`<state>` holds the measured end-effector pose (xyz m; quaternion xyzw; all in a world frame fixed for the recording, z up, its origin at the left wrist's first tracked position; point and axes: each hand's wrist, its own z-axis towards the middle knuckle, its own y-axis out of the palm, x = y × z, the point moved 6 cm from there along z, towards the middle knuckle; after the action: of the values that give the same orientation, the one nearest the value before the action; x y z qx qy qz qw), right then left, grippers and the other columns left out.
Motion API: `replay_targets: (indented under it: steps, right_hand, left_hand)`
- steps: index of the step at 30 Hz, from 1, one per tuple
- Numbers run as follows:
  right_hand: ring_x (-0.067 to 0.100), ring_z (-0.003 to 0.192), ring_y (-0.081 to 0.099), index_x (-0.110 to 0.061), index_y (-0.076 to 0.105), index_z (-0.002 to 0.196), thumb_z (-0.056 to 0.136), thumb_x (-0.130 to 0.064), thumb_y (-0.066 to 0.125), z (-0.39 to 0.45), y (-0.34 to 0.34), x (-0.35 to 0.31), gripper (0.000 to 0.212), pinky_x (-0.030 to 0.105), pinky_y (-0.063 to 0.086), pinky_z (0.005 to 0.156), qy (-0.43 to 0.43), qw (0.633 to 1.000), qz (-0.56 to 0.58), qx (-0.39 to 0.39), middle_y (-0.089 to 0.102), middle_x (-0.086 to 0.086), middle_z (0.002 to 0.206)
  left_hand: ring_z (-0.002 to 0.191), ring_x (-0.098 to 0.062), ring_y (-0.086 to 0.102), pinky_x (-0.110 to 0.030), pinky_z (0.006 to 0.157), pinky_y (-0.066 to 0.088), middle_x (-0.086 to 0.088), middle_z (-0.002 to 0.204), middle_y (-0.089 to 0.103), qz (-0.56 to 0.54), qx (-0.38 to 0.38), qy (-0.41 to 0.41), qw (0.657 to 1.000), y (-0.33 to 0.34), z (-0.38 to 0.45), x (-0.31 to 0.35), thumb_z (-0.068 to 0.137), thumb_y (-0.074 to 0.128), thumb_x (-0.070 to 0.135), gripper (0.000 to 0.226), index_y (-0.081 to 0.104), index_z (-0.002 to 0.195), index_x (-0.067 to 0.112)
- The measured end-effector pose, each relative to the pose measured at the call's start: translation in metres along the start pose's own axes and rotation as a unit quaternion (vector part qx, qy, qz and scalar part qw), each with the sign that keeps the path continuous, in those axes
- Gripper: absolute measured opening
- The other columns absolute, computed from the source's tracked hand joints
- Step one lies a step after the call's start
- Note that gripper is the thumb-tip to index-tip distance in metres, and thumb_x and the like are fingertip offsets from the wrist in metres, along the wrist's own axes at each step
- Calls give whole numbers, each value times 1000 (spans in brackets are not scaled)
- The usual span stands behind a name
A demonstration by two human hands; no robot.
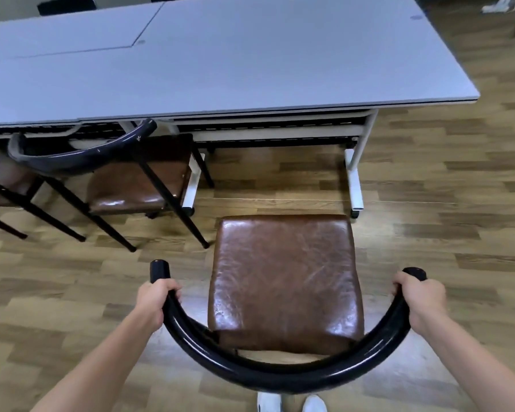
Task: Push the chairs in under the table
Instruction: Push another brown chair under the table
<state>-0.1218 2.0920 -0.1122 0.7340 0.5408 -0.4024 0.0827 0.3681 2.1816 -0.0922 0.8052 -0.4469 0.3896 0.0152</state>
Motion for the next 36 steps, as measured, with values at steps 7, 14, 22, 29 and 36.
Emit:
replay_targets:
  steps: [7, 14, 22, 29, 36]
  right_hand:
    - [25, 56, 43, -2, 51, 60, 63, 3, 56, 38, 43, -85, 8, 31, 34, 54, -45, 999, 10, -3, 48, 14, 60]
    - [26, 51, 43, -2, 50, 55, 64, 3, 56, 86, 86, -144, 12, 30, 35, 52, -50, 998, 23, 13, 50, 13, 47]
    - [30, 61, 51, -3, 54, 55, 43, -11, 59, 199, 128, -228, 16, 43, 42, 59, -43, 998, 46, 19, 53, 19, 62]
    - [26, 57, 46, -1, 52, 55, 62, -1, 58, 229, 155, -301, 9, 39, 39, 59, -63, 997, 38, 17, 52, 14, 55]
    - [28, 59, 48, 0, 52, 55, 43, -8, 56, 259, 169, -317, 16, 39, 39, 56, -59, 998, 22, 29, 51, 19, 63]
  left_hand:
    - [51, -24, 44, -29, 50, 39, -13, 60, 47, -38, -9, 3, 999, 43, 33, 69, 70, 52, -7, 10, 47, 67, 2]
    - [45, -23, 44, -26, 48, 38, -10, 43, 48, -40, -31, 20, 999, 109, 87, 144, 67, 54, -9, 13, 47, 70, 2]
    - [45, -22, 45, -26, 48, 40, -7, 37, 47, -72, -57, 23, 996, 213, 150, 229, 68, 55, -10, 16, 45, 70, 2]
    - [35, -21, 45, -26, 48, 40, -6, 34, 45, -80, -45, 20, 996, 263, 169, 286, 70, 53, -11, 18, 45, 62, 2]
    - [31, -20, 43, -27, 52, 40, -6, 33, 44, -87, -33, 29, 995, 287, 180, 312, 71, 52, -14, 20, 42, 68, 4]
